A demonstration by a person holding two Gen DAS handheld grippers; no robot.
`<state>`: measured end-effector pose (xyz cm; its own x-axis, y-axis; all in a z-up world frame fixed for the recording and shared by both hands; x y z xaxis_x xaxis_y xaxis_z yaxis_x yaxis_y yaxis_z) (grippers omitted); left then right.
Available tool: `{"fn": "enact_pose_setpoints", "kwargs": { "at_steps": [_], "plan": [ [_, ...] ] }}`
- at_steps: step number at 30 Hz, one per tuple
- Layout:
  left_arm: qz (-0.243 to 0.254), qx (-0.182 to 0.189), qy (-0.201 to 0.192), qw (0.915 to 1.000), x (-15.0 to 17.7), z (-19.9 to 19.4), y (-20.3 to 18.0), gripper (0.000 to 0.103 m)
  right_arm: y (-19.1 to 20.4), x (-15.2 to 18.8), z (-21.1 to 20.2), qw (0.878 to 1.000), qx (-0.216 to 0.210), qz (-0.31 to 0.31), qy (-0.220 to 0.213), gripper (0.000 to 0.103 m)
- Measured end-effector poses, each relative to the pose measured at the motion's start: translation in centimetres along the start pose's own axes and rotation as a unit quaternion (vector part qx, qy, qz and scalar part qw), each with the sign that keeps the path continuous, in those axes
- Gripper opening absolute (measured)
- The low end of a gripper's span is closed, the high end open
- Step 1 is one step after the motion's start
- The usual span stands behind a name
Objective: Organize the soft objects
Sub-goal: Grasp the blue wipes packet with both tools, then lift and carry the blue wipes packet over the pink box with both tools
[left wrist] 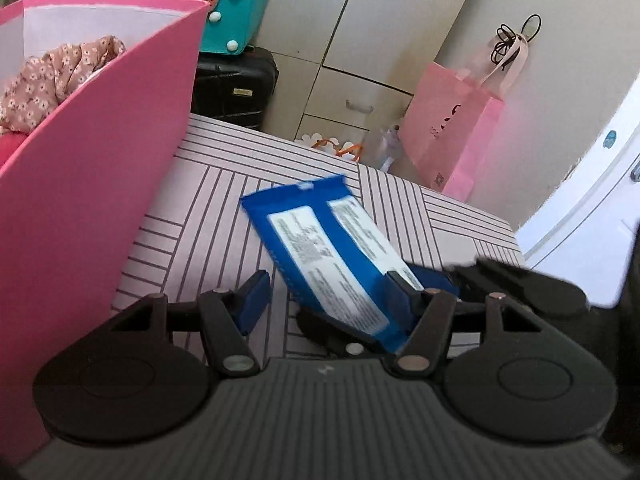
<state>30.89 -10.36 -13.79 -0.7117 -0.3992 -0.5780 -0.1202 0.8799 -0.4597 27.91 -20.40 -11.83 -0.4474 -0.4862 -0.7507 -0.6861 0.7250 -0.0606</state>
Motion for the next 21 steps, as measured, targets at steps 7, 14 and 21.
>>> {"fn": "enact_pose_setpoints", "kwargs": {
  "at_steps": [7, 14, 21],
  "plan": [
    [0.000, 0.002, 0.005, 1.0000, 0.0, 0.3, -0.3, 0.062, 0.0, 1.2, -1.1, 0.997, 0.022, 0.068, -0.011, 0.067],
    [-0.003, 0.040, 0.048, 0.9980, 0.2, 0.5, -0.6, 0.040, -0.9, 1.9, -1.7, 0.991, 0.009, 0.127, -0.028, 0.064],
    [-0.001, 0.044, 0.044, 0.9981, 0.9, -0.1, -0.6, 0.032, -0.5, 2.2, -2.3, 0.992, 0.016, 0.121, -0.029, 0.063]
  ]
}}
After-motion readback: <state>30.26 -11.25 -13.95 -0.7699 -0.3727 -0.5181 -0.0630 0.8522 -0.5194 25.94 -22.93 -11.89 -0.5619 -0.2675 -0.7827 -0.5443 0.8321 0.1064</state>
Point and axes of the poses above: each gripper's, at about its wrist camera, not at the fingertips, and z roughly the way its jaws point, y to its left, x to its underside, the point moved 5 cm from there along z, roughly the way its jaws point, and after that the axes turned 11 degrees about -z, right-handed, at the moved point
